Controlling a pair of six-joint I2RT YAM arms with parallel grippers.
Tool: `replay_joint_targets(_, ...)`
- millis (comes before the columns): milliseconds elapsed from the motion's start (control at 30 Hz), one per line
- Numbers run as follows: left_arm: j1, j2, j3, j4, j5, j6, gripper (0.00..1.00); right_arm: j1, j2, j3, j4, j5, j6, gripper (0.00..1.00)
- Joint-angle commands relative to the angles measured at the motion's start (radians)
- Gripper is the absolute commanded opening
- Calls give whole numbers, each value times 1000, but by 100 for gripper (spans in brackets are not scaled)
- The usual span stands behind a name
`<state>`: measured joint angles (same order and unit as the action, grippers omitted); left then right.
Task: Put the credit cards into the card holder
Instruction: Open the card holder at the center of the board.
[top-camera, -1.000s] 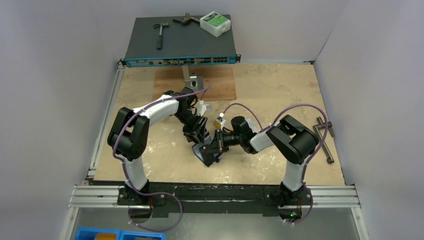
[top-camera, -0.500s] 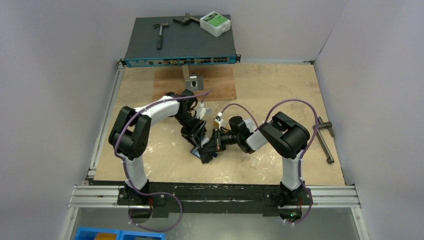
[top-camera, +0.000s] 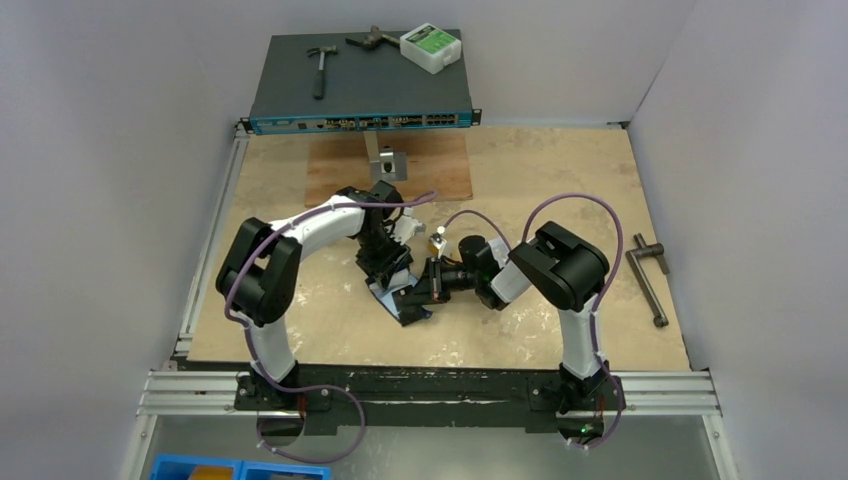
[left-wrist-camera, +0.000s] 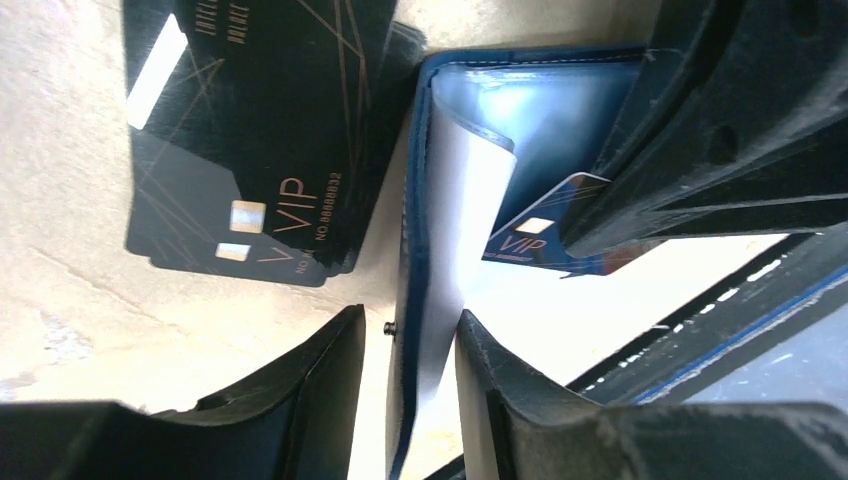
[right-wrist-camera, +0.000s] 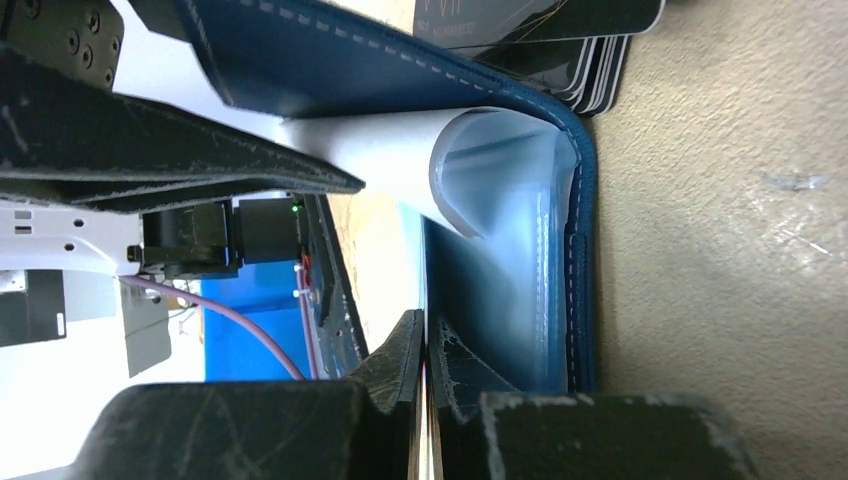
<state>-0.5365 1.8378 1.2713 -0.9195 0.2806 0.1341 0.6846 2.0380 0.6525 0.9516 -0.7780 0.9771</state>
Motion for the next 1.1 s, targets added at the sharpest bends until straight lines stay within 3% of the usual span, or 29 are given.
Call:
replay_joint_targets(0, 4, -20, 9, 19, -69, 36, 37, 1, 0, -9, 38, -1, -8, 0)
replay_joint_targets(167, -4, -57, 14, 1, -21, 60, 42, 3, 32, 1, 11, 7, -27, 0)
replay_joint_targets(500, -17, -123, 13, 49, -229, 132, 41, 26, 82, 5, -32, 28, -72, 0)
replay_joint_targets(1067, -16, -23, 39, 35, -132, 74, 37, 28, 62, -6, -40, 27, -83, 0)
